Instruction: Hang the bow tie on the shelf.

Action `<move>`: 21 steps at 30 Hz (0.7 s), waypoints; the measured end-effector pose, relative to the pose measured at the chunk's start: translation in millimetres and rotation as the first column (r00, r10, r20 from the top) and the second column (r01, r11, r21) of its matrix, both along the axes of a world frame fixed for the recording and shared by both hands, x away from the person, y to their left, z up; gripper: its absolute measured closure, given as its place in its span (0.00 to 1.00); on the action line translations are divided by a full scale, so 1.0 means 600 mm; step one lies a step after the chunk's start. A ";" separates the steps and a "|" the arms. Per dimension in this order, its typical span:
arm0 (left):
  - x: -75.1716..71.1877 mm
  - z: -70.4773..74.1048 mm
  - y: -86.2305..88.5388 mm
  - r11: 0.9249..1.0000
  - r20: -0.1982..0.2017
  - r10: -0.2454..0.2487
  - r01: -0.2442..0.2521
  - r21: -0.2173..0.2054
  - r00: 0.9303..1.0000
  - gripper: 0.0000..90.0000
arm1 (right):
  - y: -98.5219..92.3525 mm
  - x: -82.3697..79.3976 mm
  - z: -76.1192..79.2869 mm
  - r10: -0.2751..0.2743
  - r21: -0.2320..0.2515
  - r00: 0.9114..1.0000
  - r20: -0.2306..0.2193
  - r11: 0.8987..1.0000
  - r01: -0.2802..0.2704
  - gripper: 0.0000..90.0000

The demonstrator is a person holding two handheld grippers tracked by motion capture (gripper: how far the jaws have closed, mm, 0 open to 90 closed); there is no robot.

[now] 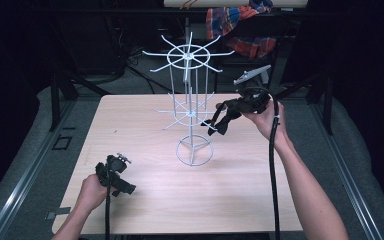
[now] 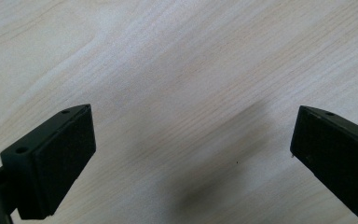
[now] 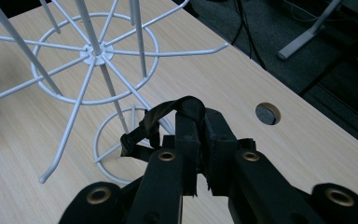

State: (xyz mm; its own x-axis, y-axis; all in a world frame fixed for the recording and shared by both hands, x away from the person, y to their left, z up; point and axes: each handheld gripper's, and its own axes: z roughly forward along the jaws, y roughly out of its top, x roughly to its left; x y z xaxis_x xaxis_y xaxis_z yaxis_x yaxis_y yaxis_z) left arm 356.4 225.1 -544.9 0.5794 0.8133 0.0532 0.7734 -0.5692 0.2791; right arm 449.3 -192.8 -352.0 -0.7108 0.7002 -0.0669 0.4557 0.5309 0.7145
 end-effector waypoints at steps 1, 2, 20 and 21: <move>0.000 0.000 0.000 1.000 -0.001 -0.001 0.001 0.001 1.000 0.00 | 0.002 0.002 0.000 -0.001 0.002 1.000 0.000 1.000 0.001 0.95; 0.000 0.000 0.000 1.000 -0.001 -0.001 0.001 0.001 1.000 0.00 | 0.004 0.003 0.000 0.002 -0.004 1.000 -0.002 1.000 -0.002 0.95; 0.001 -0.001 0.000 1.000 -0.010 -0.006 0.006 0.009 1.000 0.00 | 0.027 0.029 -0.008 0.010 -0.033 0.999 -0.036 0.999 -0.011 0.95; 0.001 -0.001 0.000 1.000 -0.010 -0.006 0.006 0.009 1.000 0.00 | 0.027 0.029 -0.008 0.010 -0.033 0.999 -0.036 0.999 -0.011 0.95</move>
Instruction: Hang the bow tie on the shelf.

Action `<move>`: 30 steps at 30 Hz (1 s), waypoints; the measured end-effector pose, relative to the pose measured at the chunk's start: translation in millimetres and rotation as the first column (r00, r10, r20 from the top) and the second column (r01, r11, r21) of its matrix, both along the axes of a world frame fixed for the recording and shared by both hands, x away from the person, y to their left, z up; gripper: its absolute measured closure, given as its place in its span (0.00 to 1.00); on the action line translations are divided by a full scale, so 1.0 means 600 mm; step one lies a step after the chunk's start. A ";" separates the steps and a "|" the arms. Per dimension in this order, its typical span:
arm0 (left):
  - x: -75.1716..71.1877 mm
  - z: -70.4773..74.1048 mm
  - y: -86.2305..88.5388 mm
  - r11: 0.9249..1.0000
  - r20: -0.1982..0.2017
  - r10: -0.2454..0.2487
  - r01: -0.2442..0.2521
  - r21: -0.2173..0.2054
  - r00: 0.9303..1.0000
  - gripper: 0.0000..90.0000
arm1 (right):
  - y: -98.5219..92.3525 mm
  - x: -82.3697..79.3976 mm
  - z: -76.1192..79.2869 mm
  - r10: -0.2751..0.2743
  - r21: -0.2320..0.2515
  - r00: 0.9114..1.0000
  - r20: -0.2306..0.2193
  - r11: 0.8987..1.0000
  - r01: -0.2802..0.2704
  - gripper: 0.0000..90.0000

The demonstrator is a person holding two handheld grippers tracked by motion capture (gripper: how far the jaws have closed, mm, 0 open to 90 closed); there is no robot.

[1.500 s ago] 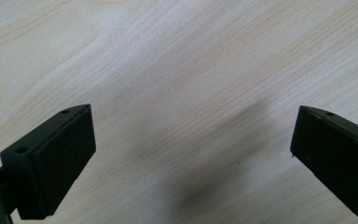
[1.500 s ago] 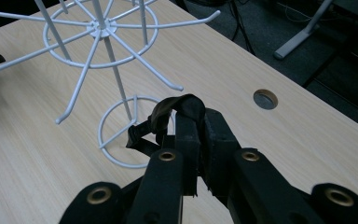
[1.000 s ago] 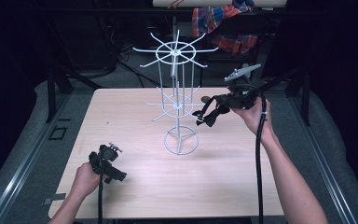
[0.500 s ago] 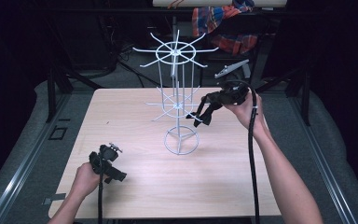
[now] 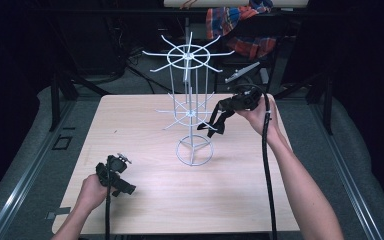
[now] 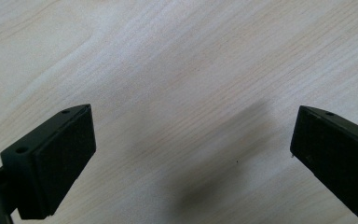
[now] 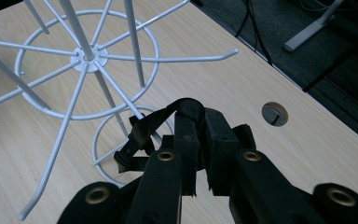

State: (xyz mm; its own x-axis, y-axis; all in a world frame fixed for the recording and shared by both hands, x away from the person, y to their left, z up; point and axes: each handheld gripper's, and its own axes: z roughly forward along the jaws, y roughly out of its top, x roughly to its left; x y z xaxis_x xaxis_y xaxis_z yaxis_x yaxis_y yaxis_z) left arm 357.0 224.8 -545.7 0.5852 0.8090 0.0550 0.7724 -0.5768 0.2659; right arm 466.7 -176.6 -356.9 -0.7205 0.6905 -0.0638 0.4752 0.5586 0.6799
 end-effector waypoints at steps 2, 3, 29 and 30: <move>0.000 0.000 0.000 1.000 -0.001 0.000 0.000 0.001 1.000 0.00 | 0.004 0.005 -0.001 0.003 -0.004 1.000 -0.001 1.000 -0.003 0.94; 0.000 0.000 0.000 1.000 -0.001 0.000 0.000 0.000 1.000 0.00 | 0.006 0.007 -0.002 0.002 -0.003 1.000 -0.004 1.000 -0.002 0.94; 0.000 0.000 0.000 1.000 -0.006 -0.004 0.004 0.001 1.000 0.00 | 0.033 0.048 -0.025 -0.015 -0.029 0.994 -0.107 1.000 0.012 0.90; 0.000 0.000 0.000 1.000 -0.006 -0.004 0.004 0.001 1.000 0.00 | 0.033 0.048 -0.025 -0.015 -0.029 0.994 -0.107 1.000 0.012 0.90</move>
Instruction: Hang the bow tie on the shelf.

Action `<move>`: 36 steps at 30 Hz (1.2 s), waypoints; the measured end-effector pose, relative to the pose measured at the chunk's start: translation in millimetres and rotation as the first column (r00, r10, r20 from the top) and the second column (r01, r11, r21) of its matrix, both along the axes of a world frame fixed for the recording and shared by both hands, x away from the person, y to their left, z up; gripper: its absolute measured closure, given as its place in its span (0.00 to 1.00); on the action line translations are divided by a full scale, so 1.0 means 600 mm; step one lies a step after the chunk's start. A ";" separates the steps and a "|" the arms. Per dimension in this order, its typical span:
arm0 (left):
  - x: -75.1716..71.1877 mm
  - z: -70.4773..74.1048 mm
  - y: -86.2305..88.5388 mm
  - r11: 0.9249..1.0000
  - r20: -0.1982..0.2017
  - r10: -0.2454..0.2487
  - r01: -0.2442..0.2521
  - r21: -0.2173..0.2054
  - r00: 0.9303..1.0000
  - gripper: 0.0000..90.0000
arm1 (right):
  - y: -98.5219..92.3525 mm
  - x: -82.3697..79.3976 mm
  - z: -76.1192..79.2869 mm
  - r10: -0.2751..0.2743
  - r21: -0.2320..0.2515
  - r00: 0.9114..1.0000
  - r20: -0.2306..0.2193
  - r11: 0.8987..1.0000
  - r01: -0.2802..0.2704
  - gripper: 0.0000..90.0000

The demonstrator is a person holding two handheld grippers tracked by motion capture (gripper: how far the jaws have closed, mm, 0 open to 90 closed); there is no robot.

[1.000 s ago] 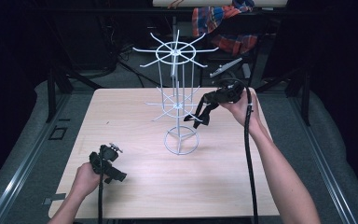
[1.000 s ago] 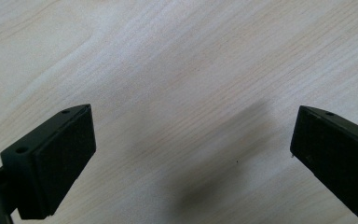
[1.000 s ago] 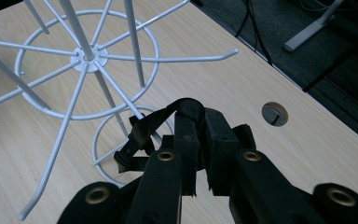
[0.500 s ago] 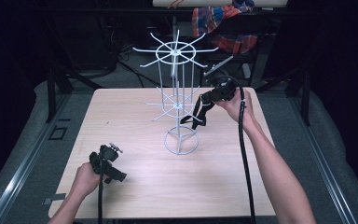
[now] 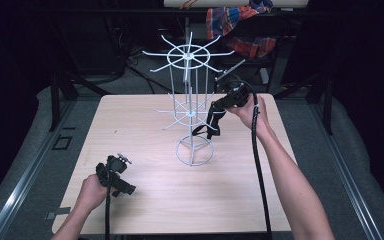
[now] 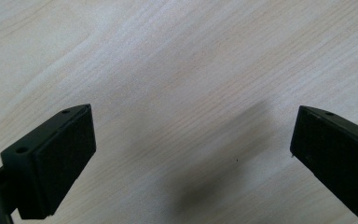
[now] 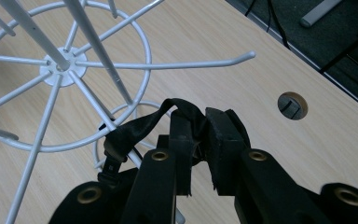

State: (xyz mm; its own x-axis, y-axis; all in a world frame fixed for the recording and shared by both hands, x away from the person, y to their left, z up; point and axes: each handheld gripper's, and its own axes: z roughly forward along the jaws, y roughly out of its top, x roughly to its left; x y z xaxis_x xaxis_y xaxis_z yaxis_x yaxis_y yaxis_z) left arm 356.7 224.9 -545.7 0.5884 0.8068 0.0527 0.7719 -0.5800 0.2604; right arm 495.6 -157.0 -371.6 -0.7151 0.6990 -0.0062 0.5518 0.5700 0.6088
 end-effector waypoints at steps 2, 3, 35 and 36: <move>0.000 0.000 0.000 1.000 0.002 0.000 0.000 -0.001 1.000 0.00 | 0.000 0.000 -0.002 -0.009 0.010 1.000 -0.005 1.000 0.009 0.87; 0.000 0.000 -0.001 1.000 0.002 0.000 0.000 -0.001 1.000 0.00 | -0.003 0.000 -0.003 -0.004 0.008 1.000 -0.005 1.000 0.004 0.84; -0.001 0.000 -0.004 1.000 0.008 0.006 -0.006 0.002 1.000 0.00 | -0.081 -0.107 0.047 -0.007 0.080 0.999 0.045 0.997 0.003 0.40; -0.001 0.000 -0.004 1.000 0.008 0.006 -0.006 0.002 1.000 0.00 | -0.083 -0.113 0.046 -0.001 0.076 0.999 0.047 0.997 -0.002 0.38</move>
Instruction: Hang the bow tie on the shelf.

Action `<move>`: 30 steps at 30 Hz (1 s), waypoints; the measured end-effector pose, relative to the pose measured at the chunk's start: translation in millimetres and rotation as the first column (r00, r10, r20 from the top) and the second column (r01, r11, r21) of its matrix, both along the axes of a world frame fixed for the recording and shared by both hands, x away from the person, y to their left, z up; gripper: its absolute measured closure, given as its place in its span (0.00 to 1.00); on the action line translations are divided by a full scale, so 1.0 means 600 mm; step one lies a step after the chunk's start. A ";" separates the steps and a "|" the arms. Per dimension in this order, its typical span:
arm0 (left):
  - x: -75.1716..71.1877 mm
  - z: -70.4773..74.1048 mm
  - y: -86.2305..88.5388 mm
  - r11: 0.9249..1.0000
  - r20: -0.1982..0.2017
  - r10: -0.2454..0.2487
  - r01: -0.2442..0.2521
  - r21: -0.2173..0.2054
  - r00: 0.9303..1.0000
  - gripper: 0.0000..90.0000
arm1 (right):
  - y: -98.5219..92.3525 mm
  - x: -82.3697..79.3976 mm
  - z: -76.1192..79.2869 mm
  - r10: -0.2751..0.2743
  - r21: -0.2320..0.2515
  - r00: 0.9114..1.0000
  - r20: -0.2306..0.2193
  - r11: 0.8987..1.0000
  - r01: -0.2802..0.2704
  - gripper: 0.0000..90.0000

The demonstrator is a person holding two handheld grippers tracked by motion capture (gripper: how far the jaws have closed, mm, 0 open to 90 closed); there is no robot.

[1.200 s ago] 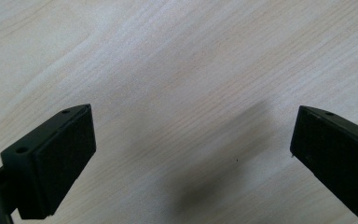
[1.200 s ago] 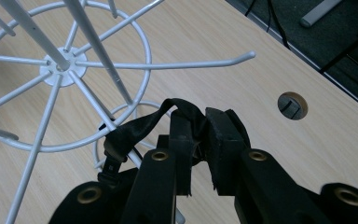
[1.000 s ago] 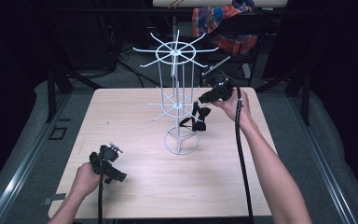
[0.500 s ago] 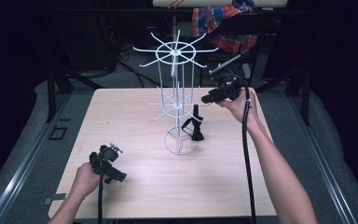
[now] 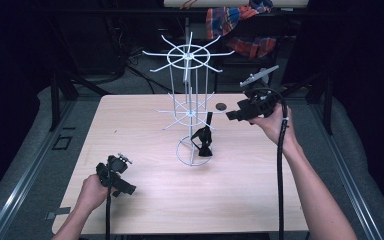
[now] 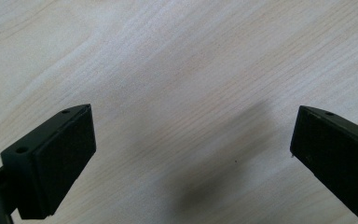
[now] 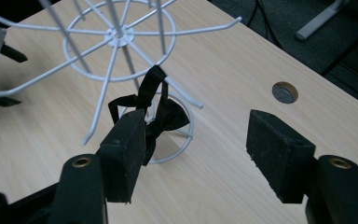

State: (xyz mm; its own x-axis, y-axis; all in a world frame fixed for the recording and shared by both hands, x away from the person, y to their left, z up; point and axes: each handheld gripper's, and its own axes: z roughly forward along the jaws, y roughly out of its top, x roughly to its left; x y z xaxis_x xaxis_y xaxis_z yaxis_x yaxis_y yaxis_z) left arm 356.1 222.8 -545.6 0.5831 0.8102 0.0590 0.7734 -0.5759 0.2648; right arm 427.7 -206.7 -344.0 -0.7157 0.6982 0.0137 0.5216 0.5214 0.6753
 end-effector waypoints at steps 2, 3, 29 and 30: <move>0.000 0.000 -0.001 1.000 -0.001 0.001 -0.001 0.002 1.000 0.00 | -0.003 -0.014 -0.001 0.009 -0.010 1.000 0.000 1.000 -0.009 0.35; 0.000 0.000 -0.001 1.000 0.000 0.000 0.000 0.002 1.000 0.00 | -0.006 -0.020 -0.002 0.016 -0.012 1.000 0.000 1.000 -0.016 0.33; 0.000 0.001 -0.004 1.000 0.008 -0.002 0.002 0.006 1.000 0.00 | -0.067 -0.156 -0.099 0.025 -0.056 0.999 -0.031 0.998 -0.026 0.16; 0.000 0.001 -0.004 1.000 0.008 -0.002 0.002 0.006 1.000 0.00 | -0.067 -0.156 -0.099 0.025 -0.056 0.999 -0.031 0.998 -0.026 0.16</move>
State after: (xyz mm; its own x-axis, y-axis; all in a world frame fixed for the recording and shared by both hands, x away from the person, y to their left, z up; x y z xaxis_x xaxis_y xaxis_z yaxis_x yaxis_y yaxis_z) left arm 355.8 220.3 -544.9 0.5840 0.8089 0.0680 0.7705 -0.5787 0.2675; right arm 333.9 -246.9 -403.7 -0.7331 0.6801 -0.0032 0.5275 0.5716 0.6285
